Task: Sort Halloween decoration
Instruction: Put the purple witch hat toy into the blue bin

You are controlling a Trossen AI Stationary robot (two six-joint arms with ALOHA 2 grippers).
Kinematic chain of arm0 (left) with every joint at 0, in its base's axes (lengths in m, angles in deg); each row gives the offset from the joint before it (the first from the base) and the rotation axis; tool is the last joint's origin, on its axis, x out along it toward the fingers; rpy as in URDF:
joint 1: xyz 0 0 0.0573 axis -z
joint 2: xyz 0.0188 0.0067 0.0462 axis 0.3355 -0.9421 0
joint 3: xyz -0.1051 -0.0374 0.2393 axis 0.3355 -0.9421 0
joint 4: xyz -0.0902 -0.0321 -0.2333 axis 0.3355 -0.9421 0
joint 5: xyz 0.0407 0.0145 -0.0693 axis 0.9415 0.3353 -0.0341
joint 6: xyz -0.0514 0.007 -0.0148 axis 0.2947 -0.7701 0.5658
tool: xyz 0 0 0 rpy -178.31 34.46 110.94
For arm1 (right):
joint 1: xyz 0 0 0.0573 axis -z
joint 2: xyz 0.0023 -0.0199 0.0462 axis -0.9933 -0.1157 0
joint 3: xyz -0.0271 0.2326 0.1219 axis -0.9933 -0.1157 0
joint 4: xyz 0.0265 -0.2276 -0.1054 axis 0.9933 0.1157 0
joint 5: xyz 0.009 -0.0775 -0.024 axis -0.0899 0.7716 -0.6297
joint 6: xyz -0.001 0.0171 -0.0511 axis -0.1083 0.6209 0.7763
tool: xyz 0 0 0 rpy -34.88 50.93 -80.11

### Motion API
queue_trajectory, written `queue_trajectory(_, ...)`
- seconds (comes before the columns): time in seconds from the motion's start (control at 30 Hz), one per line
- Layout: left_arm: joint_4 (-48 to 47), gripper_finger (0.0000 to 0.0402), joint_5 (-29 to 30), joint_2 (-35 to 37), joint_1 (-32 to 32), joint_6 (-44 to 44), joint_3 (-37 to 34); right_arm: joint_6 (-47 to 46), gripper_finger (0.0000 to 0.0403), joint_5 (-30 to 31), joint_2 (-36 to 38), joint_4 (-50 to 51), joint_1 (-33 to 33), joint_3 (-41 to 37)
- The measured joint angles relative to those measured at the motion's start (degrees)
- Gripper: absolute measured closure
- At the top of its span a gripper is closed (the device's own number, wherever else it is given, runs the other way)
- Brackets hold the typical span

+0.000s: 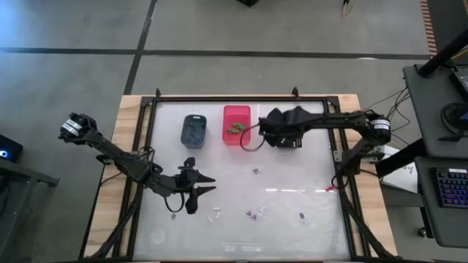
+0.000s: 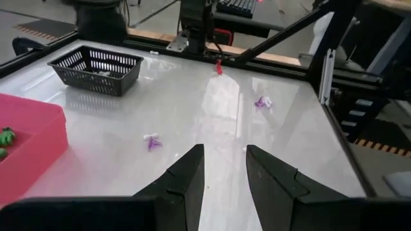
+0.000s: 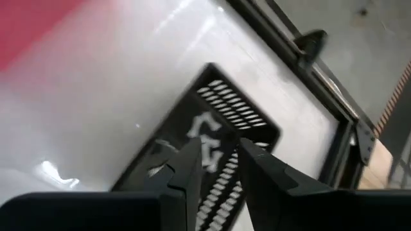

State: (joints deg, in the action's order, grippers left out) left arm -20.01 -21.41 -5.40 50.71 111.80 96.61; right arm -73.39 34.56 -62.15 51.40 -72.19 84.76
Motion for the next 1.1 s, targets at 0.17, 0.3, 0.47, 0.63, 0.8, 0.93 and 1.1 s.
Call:
queue_trajectory(0.17,0.3,0.0303,0.1,-1.0,-0.3,-2.1,0.0,-0.4,0.0312,-4.1,0.8,-3.0,-7.4,0.0)
queue_trajectory(0.3,0.4,0.0303,1.3,-1.2,-0.6,-4.2,0.0,-0.4,0.0316,-11.2,0.3,-10.3,-12.4,0.0)
queue_trajectory(0.47,0.3,0.0303,4.4,0.1,-0.6,-7.8,0.0,5.8,0.0312,-16.5,-1.6,-18.4,-17.5,0.0)
queue_trajectory(0.63,0.3,0.0303,4.5,2.2,-0.6,-11.6,0.0,19.6,0.0295,-16.5,-3.5,-19.7,-21.6,0.0)
queue_trajectory(0.8,0.3,0.0303,4.4,3.9,-0.7,-15.5,0.0,27.3,0.0297,-16.5,-7.2,-19.9,-23.4,-0.4)
queue_trajectory(0.93,0.4,0.0303,4.4,4.5,-0.9,-17.9,0.0,31.2,0.0303,-16.5,-11.1,-20.1,-23.2,-0.9)
queue_trajectory(1.1,0.4,0.0303,4.4,4.6,-1.0,-19.7,0.0,34.9,0.0305,-19.3,-13.2,-23.3,-21.6,-1.0)
